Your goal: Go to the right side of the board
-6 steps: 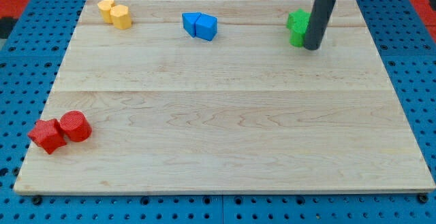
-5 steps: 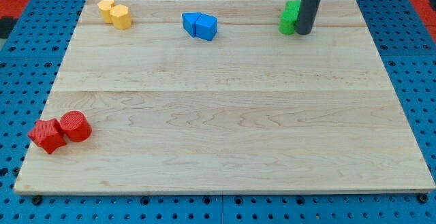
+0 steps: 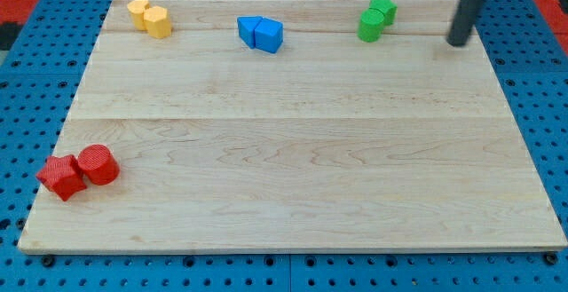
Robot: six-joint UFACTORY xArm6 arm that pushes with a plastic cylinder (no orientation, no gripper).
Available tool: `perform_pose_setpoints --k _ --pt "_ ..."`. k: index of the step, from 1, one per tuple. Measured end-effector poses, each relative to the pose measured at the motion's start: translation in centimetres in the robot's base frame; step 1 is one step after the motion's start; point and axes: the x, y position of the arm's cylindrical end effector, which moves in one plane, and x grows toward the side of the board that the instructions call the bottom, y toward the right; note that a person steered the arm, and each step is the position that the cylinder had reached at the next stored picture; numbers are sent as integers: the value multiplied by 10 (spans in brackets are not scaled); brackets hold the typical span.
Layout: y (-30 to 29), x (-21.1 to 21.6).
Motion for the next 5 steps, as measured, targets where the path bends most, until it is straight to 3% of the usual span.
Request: perform_pose_setpoints --k 1,5 --pt "-1 29" --pt "-1 34"
